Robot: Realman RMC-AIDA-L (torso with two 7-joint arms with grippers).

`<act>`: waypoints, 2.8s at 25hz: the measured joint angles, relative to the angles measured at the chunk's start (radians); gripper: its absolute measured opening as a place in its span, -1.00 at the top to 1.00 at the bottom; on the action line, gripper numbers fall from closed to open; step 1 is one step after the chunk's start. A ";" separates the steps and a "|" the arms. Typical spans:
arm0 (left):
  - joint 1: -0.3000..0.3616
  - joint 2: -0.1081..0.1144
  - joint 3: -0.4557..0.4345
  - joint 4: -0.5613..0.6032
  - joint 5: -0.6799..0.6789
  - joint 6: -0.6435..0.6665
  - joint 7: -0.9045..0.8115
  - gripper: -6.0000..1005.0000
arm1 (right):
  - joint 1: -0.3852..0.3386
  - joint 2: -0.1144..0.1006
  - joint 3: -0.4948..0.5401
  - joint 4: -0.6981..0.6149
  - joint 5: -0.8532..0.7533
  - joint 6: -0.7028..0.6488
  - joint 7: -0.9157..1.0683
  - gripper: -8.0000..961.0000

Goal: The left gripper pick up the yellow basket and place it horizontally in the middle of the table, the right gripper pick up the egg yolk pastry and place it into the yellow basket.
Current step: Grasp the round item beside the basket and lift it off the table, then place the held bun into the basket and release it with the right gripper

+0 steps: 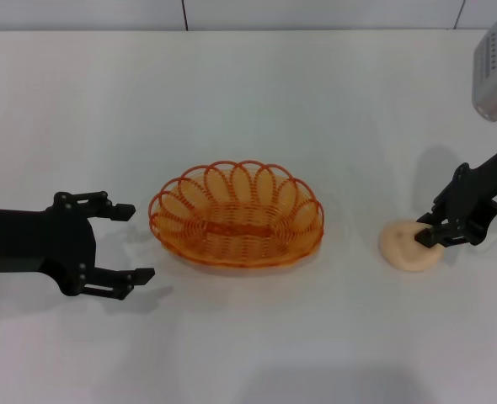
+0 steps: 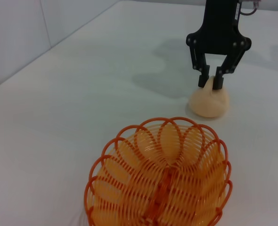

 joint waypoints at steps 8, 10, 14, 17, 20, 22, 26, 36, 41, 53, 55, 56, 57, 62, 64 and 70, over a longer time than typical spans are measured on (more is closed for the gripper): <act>0.001 0.000 0.000 0.001 0.001 0.005 0.000 -0.78 | 0.002 0.003 -0.001 -0.006 0.000 0.004 -0.005 0.67; 0.002 0.000 0.000 0.001 0.000 0.005 0.000 -0.78 | 0.003 0.003 -0.001 -0.025 0.001 0.000 -0.002 0.77; 0.004 0.000 0.000 0.003 -0.001 0.007 0.000 -0.78 | -0.006 0.005 0.002 -0.135 0.010 -0.046 0.021 0.87; 0.006 0.000 0.000 0.006 -0.001 0.008 0.000 -0.78 | -0.007 0.006 0.004 -0.241 0.032 -0.090 0.054 0.90; 0.019 0.000 0.000 0.021 -0.003 0.009 0.001 -0.78 | 0.004 0.007 0.001 -0.304 0.084 -0.099 0.079 0.90; 0.023 0.000 0.000 0.027 -0.003 0.009 0.002 -0.78 | 0.019 0.009 -0.002 -0.321 0.137 -0.102 0.086 0.91; 0.034 0.000 -0.001 0.042 -0.008 0.010 0.000 -0.78 | 0.041 0.015 -0.046 -0.321 0.235 -0.059 0.101 0.91; 0.030 0.000 -0.002 0.042 -0.010 0.010 0.001 -0.77 | 0.083 0.017 -0.270 -0.208 0.408 0.158 0.116 0.91; 0.027 0.000 -0.002 0.042 -0.014 0.004 0.009 -0.77 | 0.110 0.019 -0.318 -0.106 0.481 0.220 0.086 0.88; 0.024 0.003 0.000 0.036 -0.033 0.005 0.026 -0.77 | 0.133 0.022 -0.457 -0.017 0.574 0.355 0.047 0.68; 0.024 0.003 0.000 0.036 -0.032 0.006 0.026 -0.77 | 0.131 0.021 -0.457 -0.020 0.575 0.352 0.047 0.65; 0.024 0.003 0.000 0.035 -0.032 0.005 0.026 -0.77 | 0.129 0.020 -0.457 -0.022 0.575 0.348 0.047 0.63; 0.024 0.003 0.000 0.035 -0.032 0.005 0.026 -0.77 | 0.128 0.018 -0.457 -0.026 0.573 0.337 0.047 0.62; 0.028 0.004 -0.008 0.034 -0.028 0.003 0.026 -0.77 | 0.088 0.006 -0.417 -0.067 0.546 0.273 0.036 0.30; 0.026 0.005 -0.010 0.033 -0.030 0.002 0.026 -0.77 | 0.048 0.003 -0.366 -0.088 0.519 0.230 0.021 0.14; 0.011 0.007 -0.014 0.025 -0.043 0.002 0.027 -0.77 | -0.065 0.005 -0.144 -0.089 0.497 0.085 -0.109 -0.35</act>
